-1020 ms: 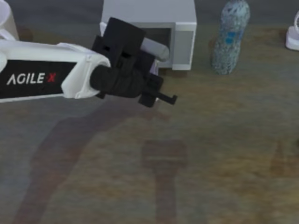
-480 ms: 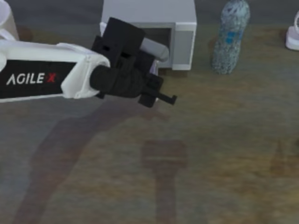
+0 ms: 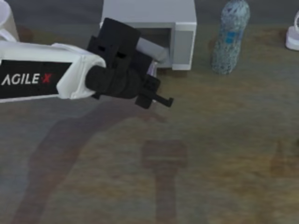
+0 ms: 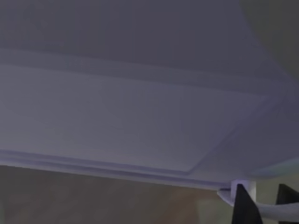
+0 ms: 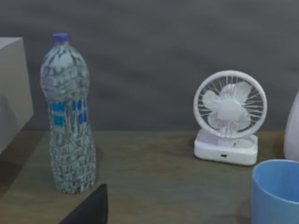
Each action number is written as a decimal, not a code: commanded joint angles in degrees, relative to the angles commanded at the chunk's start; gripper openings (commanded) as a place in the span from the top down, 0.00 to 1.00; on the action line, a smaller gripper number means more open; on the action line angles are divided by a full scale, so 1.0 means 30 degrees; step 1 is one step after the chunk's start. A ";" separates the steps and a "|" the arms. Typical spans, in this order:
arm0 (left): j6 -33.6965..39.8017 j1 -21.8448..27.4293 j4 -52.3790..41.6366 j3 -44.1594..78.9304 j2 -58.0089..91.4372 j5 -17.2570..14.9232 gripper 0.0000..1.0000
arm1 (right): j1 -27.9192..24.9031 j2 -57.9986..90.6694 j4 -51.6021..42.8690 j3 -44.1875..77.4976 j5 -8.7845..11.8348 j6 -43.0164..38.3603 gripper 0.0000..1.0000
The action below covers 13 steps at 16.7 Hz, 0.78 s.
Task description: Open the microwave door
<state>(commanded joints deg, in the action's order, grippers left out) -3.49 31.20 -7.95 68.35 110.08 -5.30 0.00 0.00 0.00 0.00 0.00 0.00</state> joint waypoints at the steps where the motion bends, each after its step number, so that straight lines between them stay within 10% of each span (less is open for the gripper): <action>1: -0.0222 -0.0090 0.0032 -0.0077 -0.0106 -0.0161 1.00 | 0.0000 0.0000 0.0000 0.0000 0.0000 0.0000 0.00; 13: -0.0888 -0.0396 0.0051 -0.0397 -0.0352 -0.0651 1.00 | 0.0000 0.0000 0.0000 0.0000 0.0000 0.0000 0.00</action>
<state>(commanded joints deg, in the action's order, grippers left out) -6.16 30.01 -7.79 67.16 109.03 -7.25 0.00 0.00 0.00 0.00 0.00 0.00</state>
